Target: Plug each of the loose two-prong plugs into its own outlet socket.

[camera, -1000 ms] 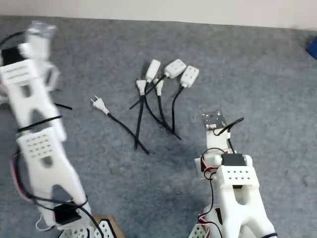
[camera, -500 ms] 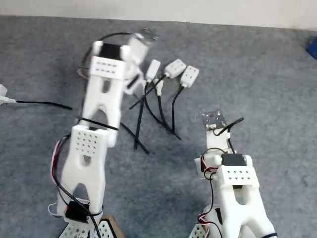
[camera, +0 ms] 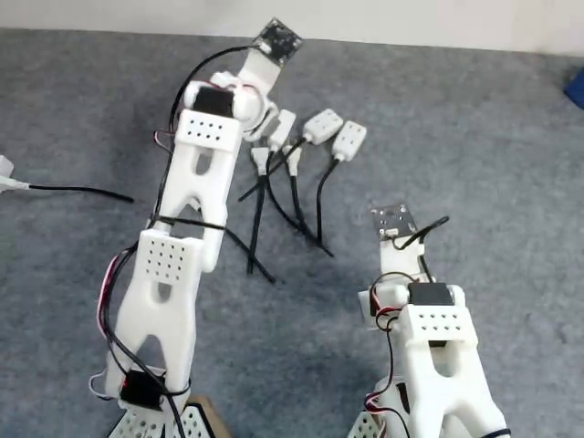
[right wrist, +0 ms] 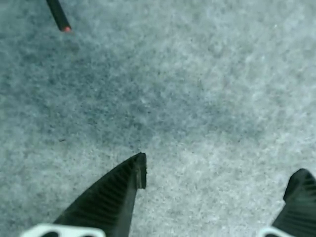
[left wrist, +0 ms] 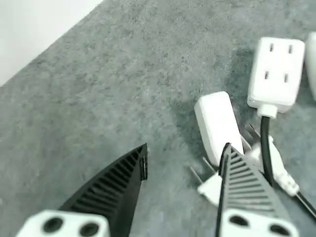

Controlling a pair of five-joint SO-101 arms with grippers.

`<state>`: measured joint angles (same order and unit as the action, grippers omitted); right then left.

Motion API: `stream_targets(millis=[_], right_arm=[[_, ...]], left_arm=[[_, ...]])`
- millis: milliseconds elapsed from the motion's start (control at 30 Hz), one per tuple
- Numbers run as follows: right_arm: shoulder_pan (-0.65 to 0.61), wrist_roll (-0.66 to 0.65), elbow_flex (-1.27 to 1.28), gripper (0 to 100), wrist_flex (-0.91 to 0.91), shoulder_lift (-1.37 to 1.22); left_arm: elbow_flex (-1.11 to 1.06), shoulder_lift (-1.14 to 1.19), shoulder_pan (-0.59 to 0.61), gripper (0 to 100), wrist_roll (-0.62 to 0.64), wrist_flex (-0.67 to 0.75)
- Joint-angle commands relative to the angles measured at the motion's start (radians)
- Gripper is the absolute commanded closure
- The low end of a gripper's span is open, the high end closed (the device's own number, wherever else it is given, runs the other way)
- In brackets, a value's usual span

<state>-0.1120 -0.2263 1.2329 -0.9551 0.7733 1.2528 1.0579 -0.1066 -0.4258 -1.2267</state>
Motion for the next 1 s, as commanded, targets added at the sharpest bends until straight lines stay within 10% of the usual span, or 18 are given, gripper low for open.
stream_targets(millis=[0, 967], right_arm=[[-0.010, -0.012, -0.002, 58.4, 0.004, -0.001], [-0.012, -0.014, 0.016, 58.4, 0.010, 0.005]], left_arm=[[0.010, 0.065, -0.001, 76, 0.009, 0.114], [0.148, 0.168, -0.090, 76, -0.032, 0.092]])
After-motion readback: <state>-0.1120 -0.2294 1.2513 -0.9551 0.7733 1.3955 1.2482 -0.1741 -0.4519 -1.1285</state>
